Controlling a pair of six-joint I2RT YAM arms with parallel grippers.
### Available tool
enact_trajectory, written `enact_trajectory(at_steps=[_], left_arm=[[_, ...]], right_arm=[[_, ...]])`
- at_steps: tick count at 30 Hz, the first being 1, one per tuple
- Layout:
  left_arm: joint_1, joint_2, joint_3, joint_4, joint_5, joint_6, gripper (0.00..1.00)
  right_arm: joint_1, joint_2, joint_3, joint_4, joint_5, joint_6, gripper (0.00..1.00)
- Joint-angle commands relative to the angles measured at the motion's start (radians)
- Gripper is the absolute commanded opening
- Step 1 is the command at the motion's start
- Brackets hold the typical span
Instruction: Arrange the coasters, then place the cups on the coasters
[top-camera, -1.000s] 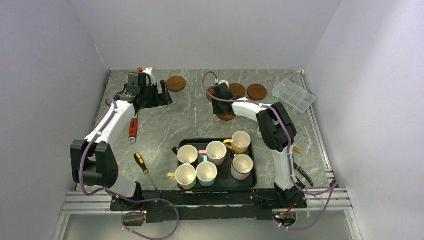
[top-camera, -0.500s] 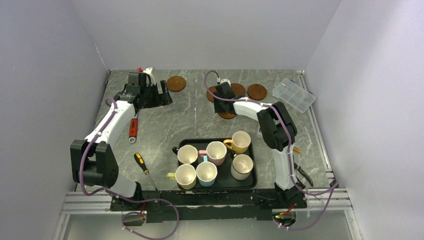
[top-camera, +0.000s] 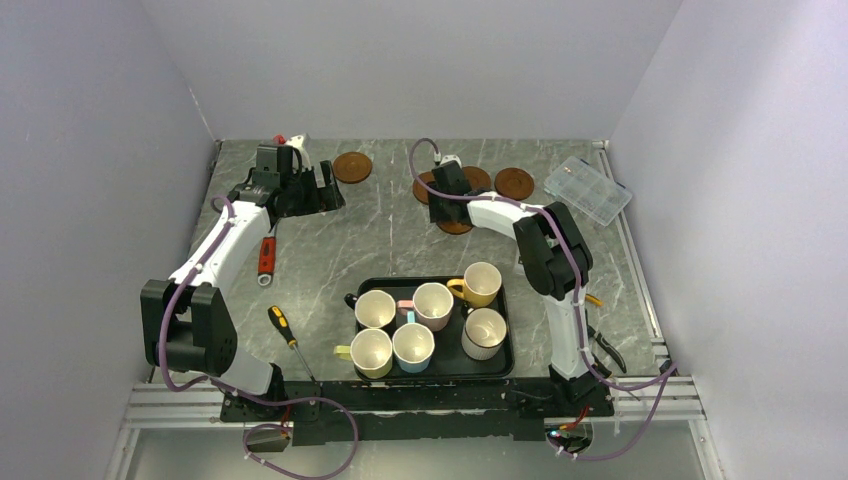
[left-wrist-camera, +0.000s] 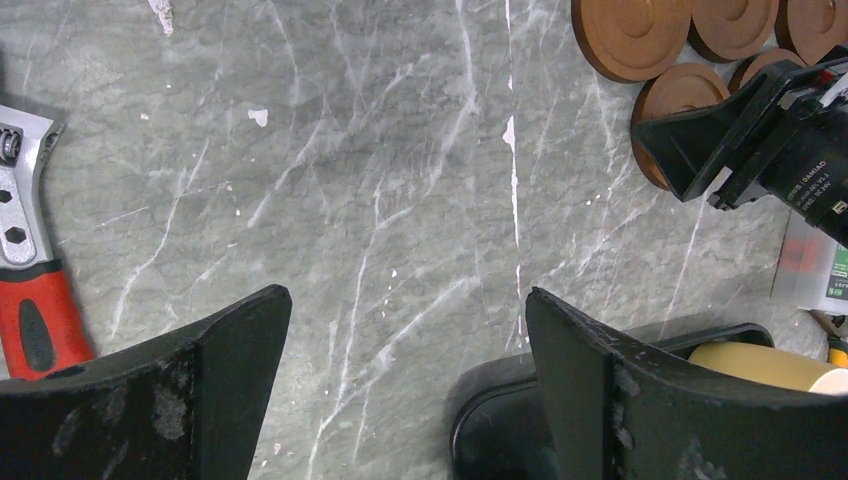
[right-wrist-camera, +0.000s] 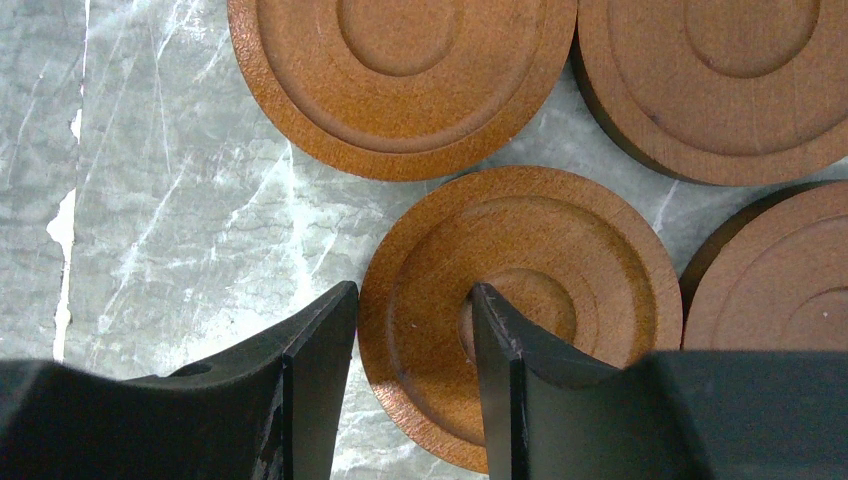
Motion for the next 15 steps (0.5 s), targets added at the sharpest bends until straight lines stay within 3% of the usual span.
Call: enact_trajectory(at_steps=[1, 8, 15], left_arm=[[-0.002, 0.006, 0.010, 0.006, -0.010, 0.021, 0.94], [-0.002, 0.008, 0.009, 0.007, -0.010, 0.024, 0.94], [-0.002, 0.016, 0.013, 0.061, 0.048, 0.055, 0.94]], right_arm=[[-0.009, 0.029, 0.026, 0.004, -0.020, -0.009, 0.49], [-0.010, 0.017, 0.031, 0.004, -0.035, -0.019, 0.52], [-0.008, -0.060, 0.061, -0.056, -0.095, -0.040, 0.60]])
